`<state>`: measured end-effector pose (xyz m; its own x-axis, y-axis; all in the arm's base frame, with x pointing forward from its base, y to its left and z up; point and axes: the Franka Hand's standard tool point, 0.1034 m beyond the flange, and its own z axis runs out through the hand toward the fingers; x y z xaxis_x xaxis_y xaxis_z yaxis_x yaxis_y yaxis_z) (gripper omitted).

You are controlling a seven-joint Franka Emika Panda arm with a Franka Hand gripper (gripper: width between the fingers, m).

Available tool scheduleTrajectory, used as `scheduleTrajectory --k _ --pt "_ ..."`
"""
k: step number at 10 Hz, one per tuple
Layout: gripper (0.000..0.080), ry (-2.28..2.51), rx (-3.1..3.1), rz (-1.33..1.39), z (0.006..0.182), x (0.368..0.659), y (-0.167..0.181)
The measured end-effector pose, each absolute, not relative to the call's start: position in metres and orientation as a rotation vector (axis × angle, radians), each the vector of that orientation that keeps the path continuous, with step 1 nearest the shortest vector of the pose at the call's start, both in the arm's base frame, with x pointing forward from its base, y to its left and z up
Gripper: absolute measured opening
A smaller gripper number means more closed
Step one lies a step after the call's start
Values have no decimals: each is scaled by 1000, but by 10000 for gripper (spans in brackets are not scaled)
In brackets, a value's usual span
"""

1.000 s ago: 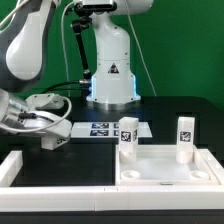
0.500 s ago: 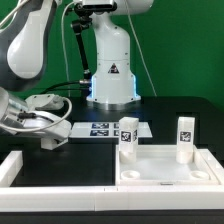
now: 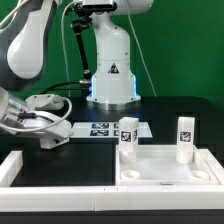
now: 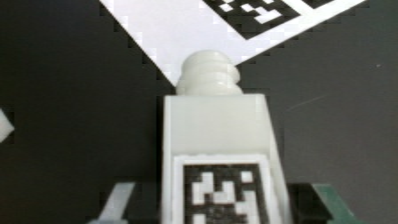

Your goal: Assemble square table

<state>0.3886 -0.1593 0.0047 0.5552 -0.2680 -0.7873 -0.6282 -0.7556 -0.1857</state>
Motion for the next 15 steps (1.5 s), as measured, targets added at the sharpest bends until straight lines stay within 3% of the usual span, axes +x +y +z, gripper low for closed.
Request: scheduleTrajectory --k 2,3,5,6,7,10,14,15 --pt "284 721 -2345 1074 6 390 -159" --pt "284 688 -2362 1069 23 402 -154" --pt "284 628 -2427 975 77 436 -144" --pt "284 621 -2447 943 79 437 -143" --pt "284 643 -2472 914 67 433 -145" --pt "284 707 -2638 648 70 449 -147" --pt "284 825 -2811 240 162 543 -41" --pt "284 890 -2847 106 170 565 -8"
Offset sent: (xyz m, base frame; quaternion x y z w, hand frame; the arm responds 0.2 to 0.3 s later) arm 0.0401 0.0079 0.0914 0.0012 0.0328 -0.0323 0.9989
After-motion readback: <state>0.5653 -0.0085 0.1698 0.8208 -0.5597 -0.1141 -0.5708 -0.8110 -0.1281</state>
